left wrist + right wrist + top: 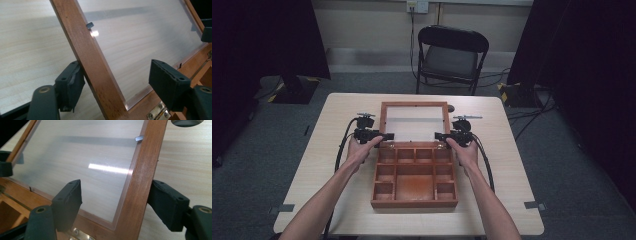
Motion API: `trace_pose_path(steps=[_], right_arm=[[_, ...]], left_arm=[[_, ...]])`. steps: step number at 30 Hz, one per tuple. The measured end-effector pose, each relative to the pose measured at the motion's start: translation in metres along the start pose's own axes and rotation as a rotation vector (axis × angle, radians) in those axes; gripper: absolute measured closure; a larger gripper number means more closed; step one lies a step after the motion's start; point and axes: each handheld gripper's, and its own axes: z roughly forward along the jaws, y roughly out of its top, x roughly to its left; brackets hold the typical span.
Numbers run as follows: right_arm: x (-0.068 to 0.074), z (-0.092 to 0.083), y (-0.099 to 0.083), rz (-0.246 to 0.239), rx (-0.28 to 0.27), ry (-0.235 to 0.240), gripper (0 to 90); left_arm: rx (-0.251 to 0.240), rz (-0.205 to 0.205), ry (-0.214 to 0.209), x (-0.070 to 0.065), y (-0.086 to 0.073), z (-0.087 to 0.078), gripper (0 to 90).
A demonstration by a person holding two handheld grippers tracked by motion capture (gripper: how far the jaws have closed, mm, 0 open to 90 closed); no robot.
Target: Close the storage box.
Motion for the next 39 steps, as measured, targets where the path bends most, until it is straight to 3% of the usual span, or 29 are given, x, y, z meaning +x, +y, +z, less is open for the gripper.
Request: trace_pose_path(steps=[8,23,31,39], right_arm=[[0.000,-0.011,0.003,0.005,-0.049,0.013,35.5],[0.005,-0.033,0.007,-0.014,-0.085,0.012,48.0],[0.010,-0.043,0.005,-0.027,-0.100,0.008,50.5],[0.013,-0.050,0.004,-0.040,-0.111,0.005,52.6]], left_arm=[[-0.041,0.029,0.009,-0.001,0.004,-0.015,43.6],[-0.090,0.059,-0.005,-0.006,0.008,-0.033,53.1],[-0.110,0.068,-0.035,-0.009,0.007,-0.041,56.2],[-0.126,0.106,-0.044,-0.012,0.004,-0.051,60.3]])
